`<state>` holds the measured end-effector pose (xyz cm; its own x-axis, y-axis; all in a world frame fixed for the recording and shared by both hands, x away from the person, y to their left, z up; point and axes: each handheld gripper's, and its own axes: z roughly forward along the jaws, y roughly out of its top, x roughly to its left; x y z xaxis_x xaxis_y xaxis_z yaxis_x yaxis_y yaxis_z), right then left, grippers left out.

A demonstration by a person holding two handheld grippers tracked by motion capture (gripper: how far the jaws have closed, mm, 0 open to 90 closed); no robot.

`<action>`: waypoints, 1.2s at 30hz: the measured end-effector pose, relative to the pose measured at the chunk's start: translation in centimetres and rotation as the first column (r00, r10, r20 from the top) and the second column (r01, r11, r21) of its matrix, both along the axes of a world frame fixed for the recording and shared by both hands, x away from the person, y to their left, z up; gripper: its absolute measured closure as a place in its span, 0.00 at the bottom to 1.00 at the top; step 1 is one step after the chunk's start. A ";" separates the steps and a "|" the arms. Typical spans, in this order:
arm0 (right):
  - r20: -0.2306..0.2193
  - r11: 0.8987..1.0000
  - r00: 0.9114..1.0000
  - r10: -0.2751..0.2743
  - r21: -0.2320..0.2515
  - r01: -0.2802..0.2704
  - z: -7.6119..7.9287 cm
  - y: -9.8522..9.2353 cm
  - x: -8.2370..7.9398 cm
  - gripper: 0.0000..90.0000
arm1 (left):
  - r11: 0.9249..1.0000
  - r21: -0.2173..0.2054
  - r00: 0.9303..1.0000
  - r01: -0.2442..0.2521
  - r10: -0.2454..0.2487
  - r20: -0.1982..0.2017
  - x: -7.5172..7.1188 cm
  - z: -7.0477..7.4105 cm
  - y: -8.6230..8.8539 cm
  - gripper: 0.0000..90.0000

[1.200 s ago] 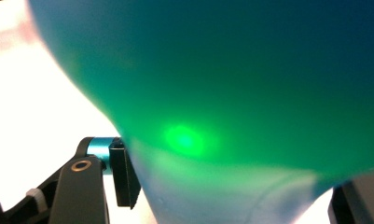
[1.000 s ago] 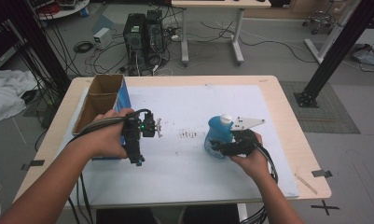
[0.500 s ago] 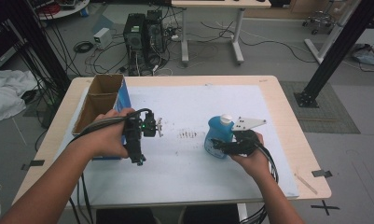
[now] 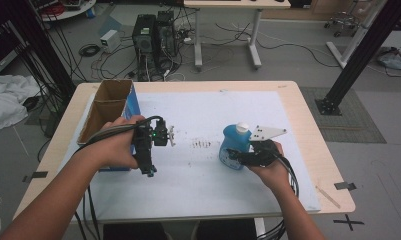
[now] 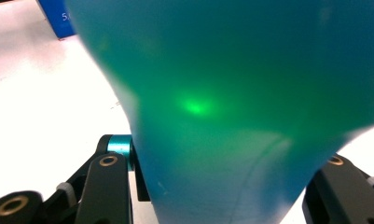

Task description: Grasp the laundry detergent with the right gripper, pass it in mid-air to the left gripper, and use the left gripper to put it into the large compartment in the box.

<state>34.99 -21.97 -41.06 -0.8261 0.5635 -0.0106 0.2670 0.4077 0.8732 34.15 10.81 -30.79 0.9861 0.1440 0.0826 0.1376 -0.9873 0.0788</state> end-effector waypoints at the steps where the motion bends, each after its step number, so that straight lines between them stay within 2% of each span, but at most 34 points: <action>1: 0.003 1.000 1.000 0.000 -0.003 0.000 0.0 0.1 0.0 0.52 | 1.000 -0.001 1.000 0.000 0.000 0.001 0.0 0.0 0.0 0.02; 7: 0.011 0.999 0.999 0.034 -0.013 -0.034 0.7 0.5 -0.4 0.52 | 1.000 -0.005 1.000 0.002 -0.002 0.006 -0.1 0.3 0.1 0.02; 10: 0.021 0.998 0.998 0.058 -0.008 -0.058 1.4 0.9 -0.8 0.52 | 1.000 -0.017 1.000 0.018 -0.018 -0.008 -0.2 0.6 0.2 0.02; 13: 0.034 0.996 0.995 0.091 -0.008 -0.090 2.2 1.4 -1.3 0.52 | 0.999 -0.042 1.000 0.028 -0.029 -0.013 -0.3 1.3 0.3 0.02; 19: 0.043 0.987 0.986 0.158 -0.030 -0.157 3.7 2.9 -2.4 0.52 | 0.998 -0.038 0.999 0.048 -0.048 -0.006 -0.7 2.0 0.0 0.02; 25: 0.060 0.970 0.969 0.240 -0.050 -0.237 4.7 4.9 -3.4 0.52 | 0.997 -0.036 0.997 0.073 -0.073 -0.001 -1.0 2.6 -0.4 0.02; 26: 0.060 0.970 0.969 0.240 -0.050 -0.237 4.7 4.9 -3.4 0.52 | 0.997 -0.036 0.997 0.073 -0.073 -0.001 -1.0 2.6 -0.4 0.02; 27: 0.061 0.966 0.965 0.255 -0.053 -0.252 4.8 5.2 -3.5 0.52 | 0.996 -0.033 0.997 0.079 -0.079 0.000 -1.1 2.9 -0.6 0.02; 28: 0.061 0.959 0.957 0.284 -0.040 -0.282 5.0 5.9 -3.8 0.52 | 0.996 -0.034 0.997 0.081 -0.081 0.001 -1.1 3.0 -0.6 0.02; 32: 0.061 0.945 0.944 0.325 -0.044 -0.323 5.2 6.9 -4.2 0.52 | 0.995 -0.038 0.995 0.095 -0.095 -0.001 -1.3 3.5 -0.9 0.02; 36: 0.049 0.922 0.921 0.386 -0.053 -0.384 5.1 8.1 -4.5 0.52 | 0.993 -0.041 0.994 0.111 -0.112 -0.014 -1.4 3.5 -1.2 0.02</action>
<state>30.46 -13.84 -35.99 -0.9765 0.2000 -0.0807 0.0322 0.5053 0.8624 32.70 9.66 -27.30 0.9974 0.0357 0.0627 0.0282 -0.9927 0.1174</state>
